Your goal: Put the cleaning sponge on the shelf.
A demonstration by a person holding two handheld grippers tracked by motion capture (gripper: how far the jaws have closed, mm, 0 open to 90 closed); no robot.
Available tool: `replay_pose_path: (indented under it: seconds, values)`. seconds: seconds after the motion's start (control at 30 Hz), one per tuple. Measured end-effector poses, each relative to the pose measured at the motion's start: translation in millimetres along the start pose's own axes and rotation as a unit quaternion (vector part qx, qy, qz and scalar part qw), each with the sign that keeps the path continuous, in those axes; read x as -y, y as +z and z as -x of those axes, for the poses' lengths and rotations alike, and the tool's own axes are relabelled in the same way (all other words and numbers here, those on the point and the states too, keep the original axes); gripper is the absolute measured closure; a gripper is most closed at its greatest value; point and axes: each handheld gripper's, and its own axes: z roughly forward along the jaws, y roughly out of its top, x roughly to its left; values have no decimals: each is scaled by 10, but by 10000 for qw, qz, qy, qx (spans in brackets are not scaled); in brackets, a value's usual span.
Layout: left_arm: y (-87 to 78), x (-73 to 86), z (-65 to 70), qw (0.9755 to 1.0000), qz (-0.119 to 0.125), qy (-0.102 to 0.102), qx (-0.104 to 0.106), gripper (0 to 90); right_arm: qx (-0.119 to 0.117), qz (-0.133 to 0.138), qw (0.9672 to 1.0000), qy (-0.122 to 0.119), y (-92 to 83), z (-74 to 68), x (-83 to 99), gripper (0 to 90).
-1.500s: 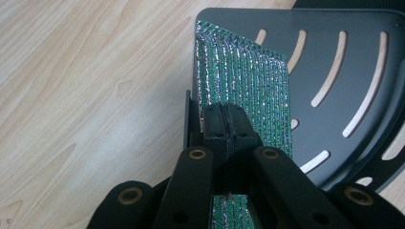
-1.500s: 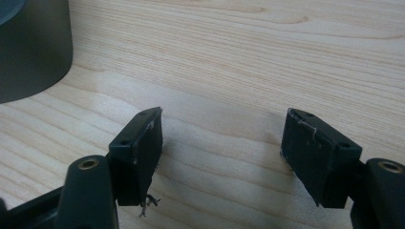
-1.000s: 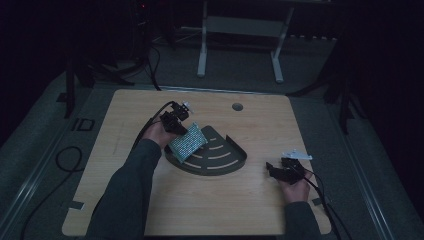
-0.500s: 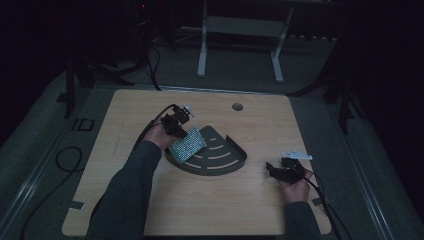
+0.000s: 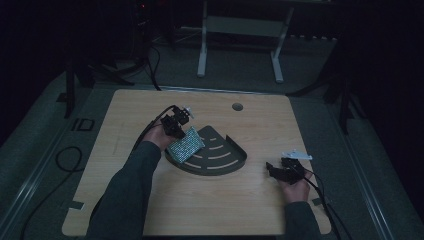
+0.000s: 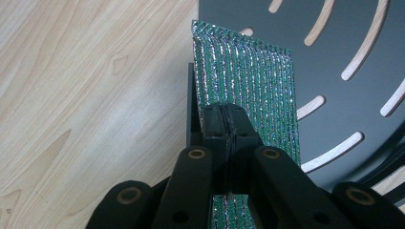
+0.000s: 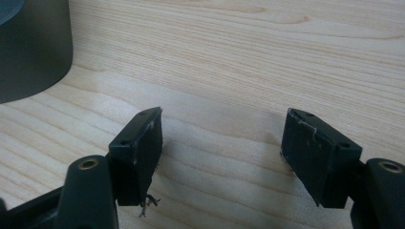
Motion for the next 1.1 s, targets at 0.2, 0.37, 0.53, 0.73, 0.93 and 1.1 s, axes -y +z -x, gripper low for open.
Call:
replay_pose_path:
  seconds: [0.2,0.37,0.53,0.73,0.93,1.1]
  values:
    - [7,-3,-11,10000,-18,-12,5,894,0,0,10000,0,0,0,0,298]
    - [13,0,-25,10000,-49,-40,-6,891,-3,2,10000,-1,1,0,0,298]
    - [25,6,-47,9999,-78,-85,-8,889,-4,1,10000,0,1,0,0,298]
    - [32,14,-61,9999,-103,-118,-31,886,-5,0,10000,-3,1,1,-1,298]
    - [34,29,-82,9997,-165,-167,-93,896,-5,-1,10000,-3,1,1,-1,298]
    - [28,37,-96,9996,-151,-199,-114,896,-6,1,10000,-3,2,1,-1,298]
